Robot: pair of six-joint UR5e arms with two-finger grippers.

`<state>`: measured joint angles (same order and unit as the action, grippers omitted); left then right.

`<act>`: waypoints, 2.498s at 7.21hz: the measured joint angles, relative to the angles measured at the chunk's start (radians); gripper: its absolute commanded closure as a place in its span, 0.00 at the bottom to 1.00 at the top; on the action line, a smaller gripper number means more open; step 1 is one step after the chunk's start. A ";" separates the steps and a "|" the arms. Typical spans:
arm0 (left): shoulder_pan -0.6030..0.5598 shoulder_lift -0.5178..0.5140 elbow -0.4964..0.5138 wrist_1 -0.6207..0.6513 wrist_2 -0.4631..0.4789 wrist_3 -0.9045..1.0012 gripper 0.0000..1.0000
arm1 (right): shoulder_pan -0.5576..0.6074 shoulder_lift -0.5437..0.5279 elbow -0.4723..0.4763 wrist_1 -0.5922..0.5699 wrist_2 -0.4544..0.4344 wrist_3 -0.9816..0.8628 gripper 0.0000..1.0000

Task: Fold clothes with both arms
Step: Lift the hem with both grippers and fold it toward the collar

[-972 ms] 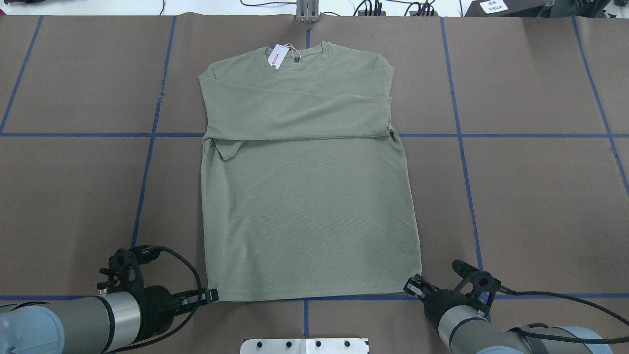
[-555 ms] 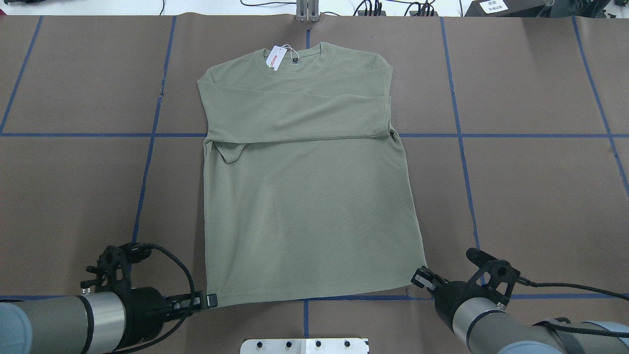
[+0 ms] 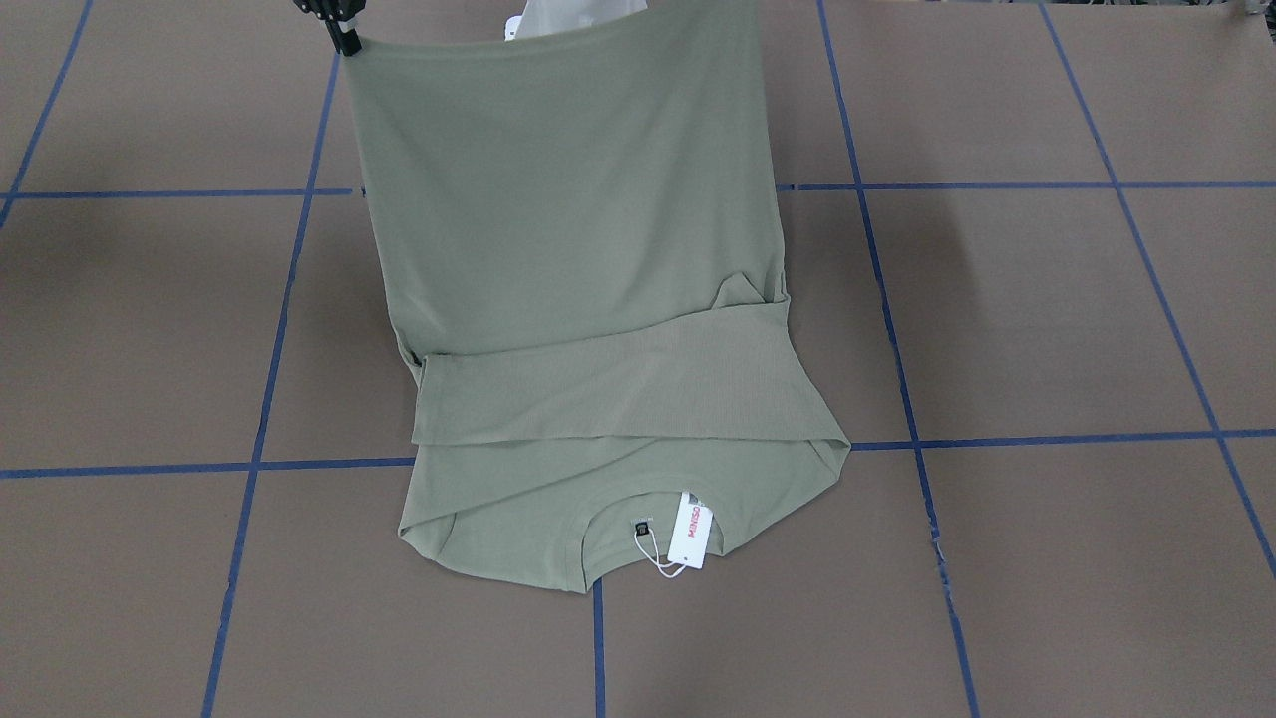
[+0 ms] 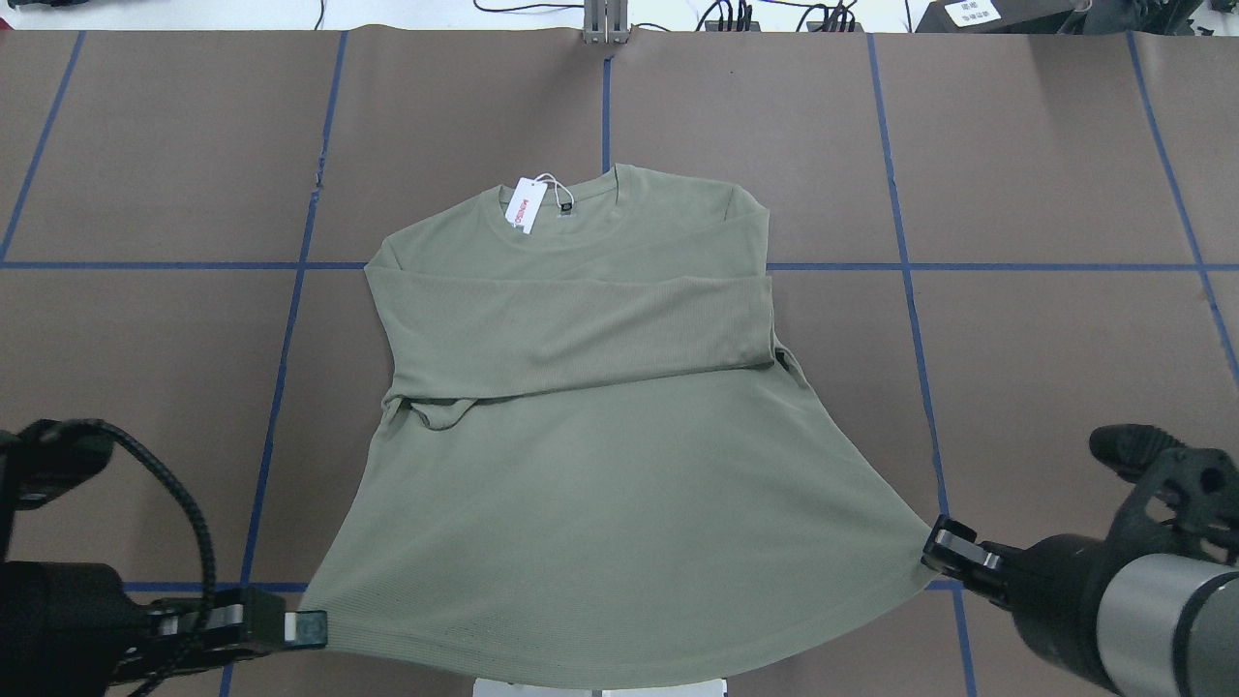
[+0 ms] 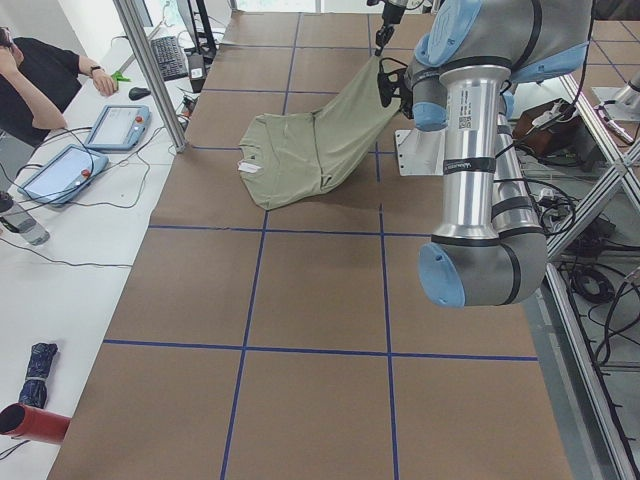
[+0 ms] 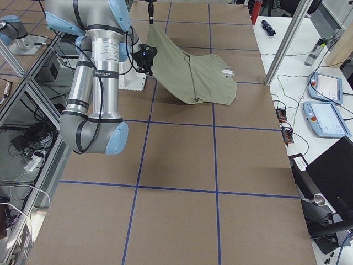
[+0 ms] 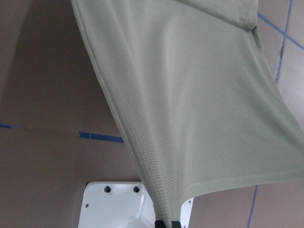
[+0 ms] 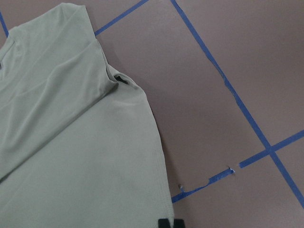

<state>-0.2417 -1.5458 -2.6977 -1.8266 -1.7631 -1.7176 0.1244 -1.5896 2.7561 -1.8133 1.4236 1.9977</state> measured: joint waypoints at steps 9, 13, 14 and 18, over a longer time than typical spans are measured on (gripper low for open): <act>-0.548 -0.356 0.662 0.033 -0.064 0.628 1.00 | 0.544 0.622 -0.767 0.016 0.202 -0.529 1.00; -0.547 -0.434 0.991 -0.177 -0.053 0.645 1.00 | 0.656 0.776 -1.257 0.300 0.230 -0.619 1.00; -0.532 -0.434 1.049 -0.233 -0.045 0.644 1.00 | 0.667 0.782 -1.303 0.318 0.231 -0.643 1.00; -0.483 -0.435 1.089 -0.272 -0.032 0.646 0.78 | 0.648 0.805 -1.384 0.354 0.229 -0.671 0.29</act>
<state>-0.7242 -1.9804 -1.6091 -2.0990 -1.7951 -1.0716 0.7720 -0.7842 1.3718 -1.4588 1.6524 1.3268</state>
